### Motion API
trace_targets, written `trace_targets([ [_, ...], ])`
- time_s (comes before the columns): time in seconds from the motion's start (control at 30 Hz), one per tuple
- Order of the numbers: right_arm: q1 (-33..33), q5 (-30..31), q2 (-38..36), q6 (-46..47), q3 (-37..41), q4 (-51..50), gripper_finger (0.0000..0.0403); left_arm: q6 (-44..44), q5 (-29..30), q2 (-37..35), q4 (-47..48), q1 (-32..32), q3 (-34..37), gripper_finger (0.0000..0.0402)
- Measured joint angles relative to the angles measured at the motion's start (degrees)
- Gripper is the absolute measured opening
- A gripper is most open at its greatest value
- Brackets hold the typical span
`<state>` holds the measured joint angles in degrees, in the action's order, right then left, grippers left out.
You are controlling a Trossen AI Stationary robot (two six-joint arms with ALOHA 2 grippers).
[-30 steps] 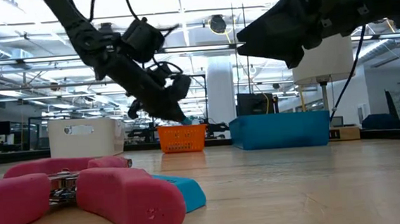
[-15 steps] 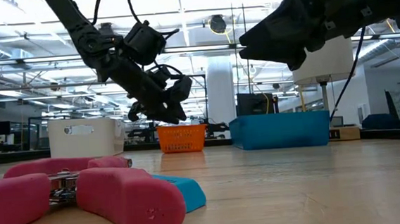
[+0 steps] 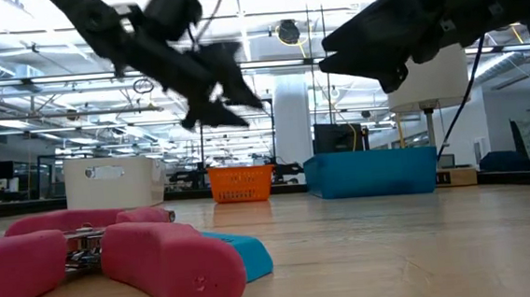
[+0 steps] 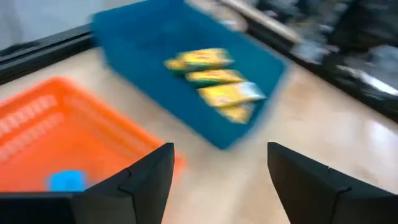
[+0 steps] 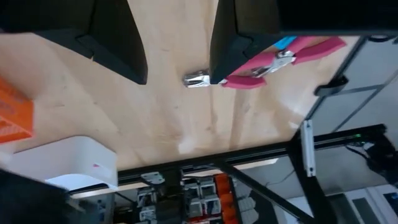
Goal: Pick & Place School Supplies
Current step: Put the eraser into the orange bin
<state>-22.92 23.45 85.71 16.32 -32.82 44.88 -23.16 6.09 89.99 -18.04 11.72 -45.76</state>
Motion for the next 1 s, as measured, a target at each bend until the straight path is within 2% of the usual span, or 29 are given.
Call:
trace_targets([
  [0.1,-1.63,-0.07,0.44,0.04,-0.04,0.14,0.0164,1.88,2.89,-3.42,-1.67,-5.6,1.16,0.0266],
  [0.23,-5.19,0.26,5.17,-3.23,-2.19,-0.15,0.0164,4.34,9.04,-7.88,-3.77,-13.04,3.17,0.0266],
  [0.37,-7.89,0.17,14.58,-6.38,-9.69,-0.31,0.0168,5.92,14.36,-12.32,-6.68,-18.94,6.04,0.0266],
  [0.47,-9.43,-1.79,22.09,-8.05,-17.05,-2.72,0.0191,6.95,15.46,-15.45,-10.2,-22.42,8.12,0.0267],
  [0.63,-11.21,-1.17,29.37,-8.01,-27.48,-13.58,0.0258,6.64,18.44,-19.14,-10.82,-26.59,10.31,0.0266],
  [0.73,-11.39,-1.21,33.32,-6.59,-32.89,-15.81,0.029,6.46,20.58,-19.65,-10.35,-28.44,11.03,0.0266],
  [0.83,-11.42,-1.14,37.36,-6.38,-37.09,-17.34,0.0302,6.15,21.48,-19.78,-10.48,-29.85,11.15,0.0266],
  [1.0,-11.47,-1.66,41.14,-3.38,-41.24,-18.79,0.0296,5.03,22.68,-19.78,-10.35,-31.18,11.15,0.0266],
])
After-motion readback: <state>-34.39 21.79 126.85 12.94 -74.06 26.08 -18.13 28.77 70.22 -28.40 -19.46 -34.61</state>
